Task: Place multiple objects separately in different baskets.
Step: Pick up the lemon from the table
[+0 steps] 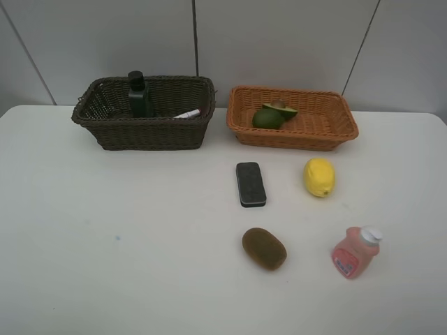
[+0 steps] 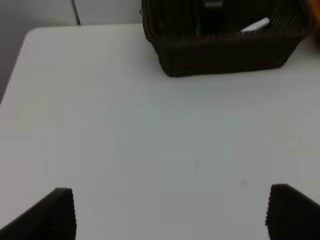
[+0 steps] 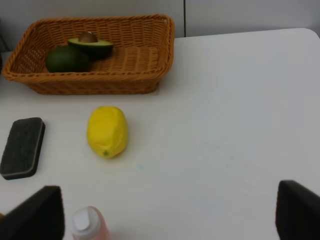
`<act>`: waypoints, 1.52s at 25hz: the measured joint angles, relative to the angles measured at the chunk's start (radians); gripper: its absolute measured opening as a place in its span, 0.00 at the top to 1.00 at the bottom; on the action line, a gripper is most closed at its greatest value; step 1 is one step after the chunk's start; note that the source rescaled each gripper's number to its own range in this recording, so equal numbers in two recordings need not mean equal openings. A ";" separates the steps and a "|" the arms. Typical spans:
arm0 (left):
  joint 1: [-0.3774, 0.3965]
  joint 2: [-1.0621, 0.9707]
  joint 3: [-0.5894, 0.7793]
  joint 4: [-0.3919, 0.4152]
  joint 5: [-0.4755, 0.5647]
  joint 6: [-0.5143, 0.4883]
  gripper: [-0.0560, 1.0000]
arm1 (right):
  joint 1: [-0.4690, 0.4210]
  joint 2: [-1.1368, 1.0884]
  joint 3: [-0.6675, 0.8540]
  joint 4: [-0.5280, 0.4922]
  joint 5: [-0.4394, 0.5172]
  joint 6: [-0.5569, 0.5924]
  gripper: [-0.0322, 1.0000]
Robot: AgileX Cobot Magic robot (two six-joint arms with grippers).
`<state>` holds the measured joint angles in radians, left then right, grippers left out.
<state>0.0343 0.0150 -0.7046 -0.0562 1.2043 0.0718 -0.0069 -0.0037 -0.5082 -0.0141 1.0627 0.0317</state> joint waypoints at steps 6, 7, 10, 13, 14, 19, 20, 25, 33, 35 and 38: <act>-0.043 -0.022 0.070 -0.021 -0.008 -0.002 0.00 | 0.000 0.000 0.000 0.000 0.000 0.000 0.00; -0.060 -0.022 0.090 -0.020 -0.011 -0.003 0.00 | 0.000 0.000 0.000 0.000 0.000 0.000 0.00; -0.078 -0.022 0.155 -0.019 -0.029 -0.014 0.00 | 0.000 0.000 0.000 0.000 0.000 0.000 0.00; -0.081 -0.022 0.171 -0.019 -0.090 -0.022 0.00 | 0.000 0.000 0.000 0.000 0.000 0.000 0.00; -0.081 -0.022 0.186 -0.019 -0.112 -0.032 0.00 | 0.000 0.000 0.000 0.000 0.000 0.000 0.00; -0.081 -0.022 0.197 -0.019 -0.134 -0.049 0.00 | 0.000 0.000 0.000 0.000 0.000 0.000 0.00; -0.081 -0.022 0.197 -0.019 -0.134 -0.050 0.00 | 0.000 0.000 0.000 0.000 0.000 0.000 0.00; -0.081 -0.022 0.197 -0.019 -0.137 -0.050 0.00 | 0.000 0.000 0.000 0.000 0.000 0.000 0.00; -0.085 -0.022 0.197 -0.019 -0.137 -0.051 0.00 | 0.000 0.000 0.000 0.000 0.000 0.000 0.00; -0.085 -0.022 0.197 -0.019 -0.137 -0.052 0.00 | 0.000 0.000 0.000 0.000 0.000 0.000 0.00; -0.085 -0.022 0.197 -0.019 -0.137 -0.052 0.00 | 0.000 0.000 0.000 0.000 0.000 0.000 0.00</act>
<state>-0.0502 -0.0074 -0.5071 -0.0756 1.0677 0.0200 -0.0069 -0.0037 -0.5082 -0.0137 1.0627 0.0317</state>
